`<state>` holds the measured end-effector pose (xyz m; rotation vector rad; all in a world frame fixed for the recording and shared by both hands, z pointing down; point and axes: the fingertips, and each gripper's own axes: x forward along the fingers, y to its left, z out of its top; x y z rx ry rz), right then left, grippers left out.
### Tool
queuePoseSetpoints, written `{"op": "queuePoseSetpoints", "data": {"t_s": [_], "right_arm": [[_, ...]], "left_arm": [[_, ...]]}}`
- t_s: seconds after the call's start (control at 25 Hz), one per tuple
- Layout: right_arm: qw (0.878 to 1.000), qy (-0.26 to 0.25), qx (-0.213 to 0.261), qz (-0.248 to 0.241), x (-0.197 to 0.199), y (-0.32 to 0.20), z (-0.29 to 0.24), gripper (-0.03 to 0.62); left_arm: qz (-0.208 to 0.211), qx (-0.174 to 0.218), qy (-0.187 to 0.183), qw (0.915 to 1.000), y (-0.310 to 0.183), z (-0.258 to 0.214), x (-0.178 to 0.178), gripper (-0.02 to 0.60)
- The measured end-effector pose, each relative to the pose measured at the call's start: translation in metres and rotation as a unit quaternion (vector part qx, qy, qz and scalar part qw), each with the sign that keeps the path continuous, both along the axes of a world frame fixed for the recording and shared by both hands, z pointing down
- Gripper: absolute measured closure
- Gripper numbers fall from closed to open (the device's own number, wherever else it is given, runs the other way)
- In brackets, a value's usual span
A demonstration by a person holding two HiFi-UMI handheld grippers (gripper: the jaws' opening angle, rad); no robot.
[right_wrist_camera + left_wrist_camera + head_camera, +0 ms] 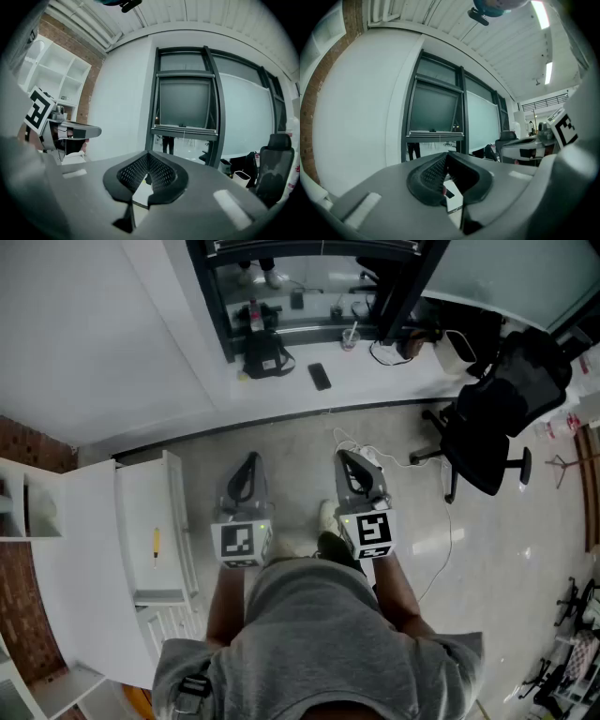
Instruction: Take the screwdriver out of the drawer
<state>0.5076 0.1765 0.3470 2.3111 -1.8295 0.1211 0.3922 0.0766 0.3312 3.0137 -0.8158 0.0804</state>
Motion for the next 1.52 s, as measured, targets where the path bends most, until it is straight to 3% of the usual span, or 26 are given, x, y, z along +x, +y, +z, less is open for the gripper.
{"op": "queuePoseSetpoints", "data": {"t_s": [0.56, 0.76, 1.0, 1.2, 1.52], "right_arm": [[1.0, -0.002, 0.006, -0.026, -0.016, -0.007, -0.004, 0.591], [0.997, 0.007, 0.015, -0.071, -0.044, -0.029, -0.011, 0.591], [0.987, 0.007, 0.013, -0.161, -0.108, -0.073, -0.013, 0.591], [0.967, 0.009, 0.016, -0.252, -0.17, -0.113, -0.016, 0.591], [0.913, 0.01, 0.005, -0.407, -0.275, -0.169, -0.01, 0.591]], "left_arm": [[-0.02, 0.0, 0.005, 0.9998, 0.003, -0.003, -0.018, 0.569], [-0.06, 0.003, 0.005, 0.9982, -0.009, -0.006, -0.051, 0.569], [-0.144, 0.014, 0.0, 0.9895, -0.032, -0.006, -0.123, 0.569], [-0.24, -0.002, 0.006, 0.9708, -0.047, -0.007, -0.194, 0.569], [-0.395, -0.009, 0.007, 0.9186, -0.058, 0.0, -0.303, 0.569]]}}
